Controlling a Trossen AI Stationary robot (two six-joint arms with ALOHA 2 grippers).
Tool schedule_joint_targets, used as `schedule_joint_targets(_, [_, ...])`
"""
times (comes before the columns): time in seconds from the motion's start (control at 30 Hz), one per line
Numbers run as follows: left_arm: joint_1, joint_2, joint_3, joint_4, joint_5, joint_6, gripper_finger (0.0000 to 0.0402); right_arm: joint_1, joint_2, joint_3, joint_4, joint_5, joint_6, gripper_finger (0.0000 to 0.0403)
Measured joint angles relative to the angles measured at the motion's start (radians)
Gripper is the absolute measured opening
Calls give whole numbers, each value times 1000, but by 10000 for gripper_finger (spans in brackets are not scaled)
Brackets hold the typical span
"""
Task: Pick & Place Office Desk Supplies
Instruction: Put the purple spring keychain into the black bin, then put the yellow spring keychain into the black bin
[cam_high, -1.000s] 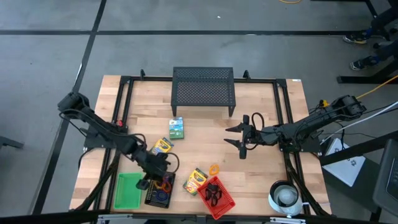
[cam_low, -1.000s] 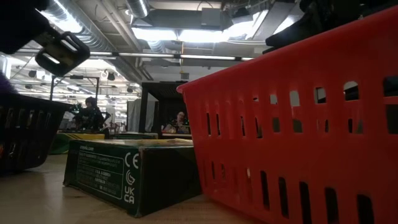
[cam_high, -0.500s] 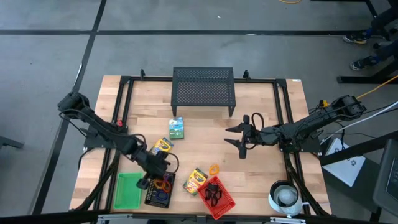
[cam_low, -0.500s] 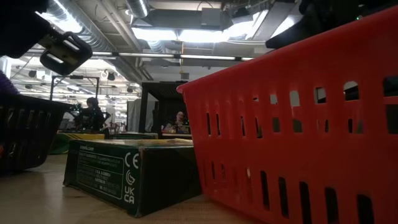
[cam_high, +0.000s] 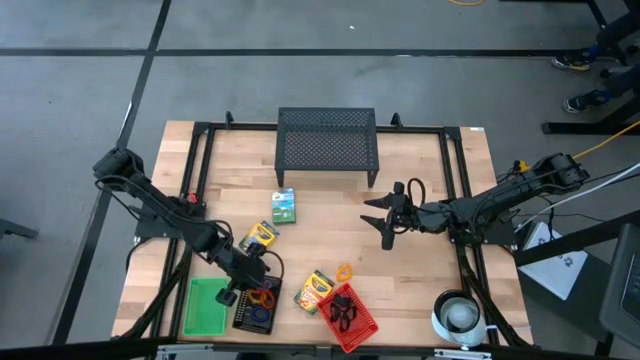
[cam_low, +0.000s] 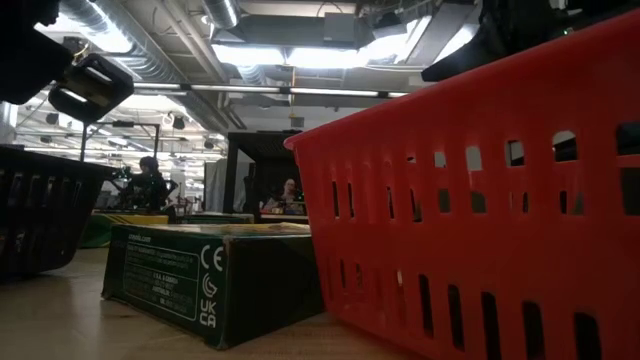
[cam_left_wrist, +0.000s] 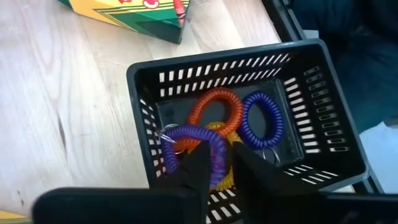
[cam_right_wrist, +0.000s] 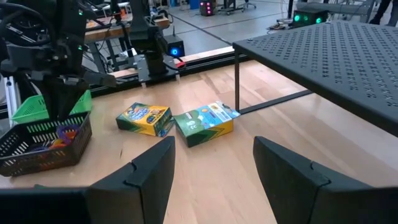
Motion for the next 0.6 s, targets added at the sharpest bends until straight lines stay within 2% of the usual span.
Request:
schedule_joint_targets(0.2, [-16, 0, 0, -17, -7, -62, 120, 0, 0, 0, 0, -3, 0, 219])
schedule_joint_targets(0.4, [-19, 0, 0, -21, -21, -80, 151, 0, 0, 0, 0, -3, -1, 219])
schedule_joint_targets(0.6, [-16, -32, 0, -20, -148, -5, 159, 0, 0, 0, 21, -3, -41, 219])
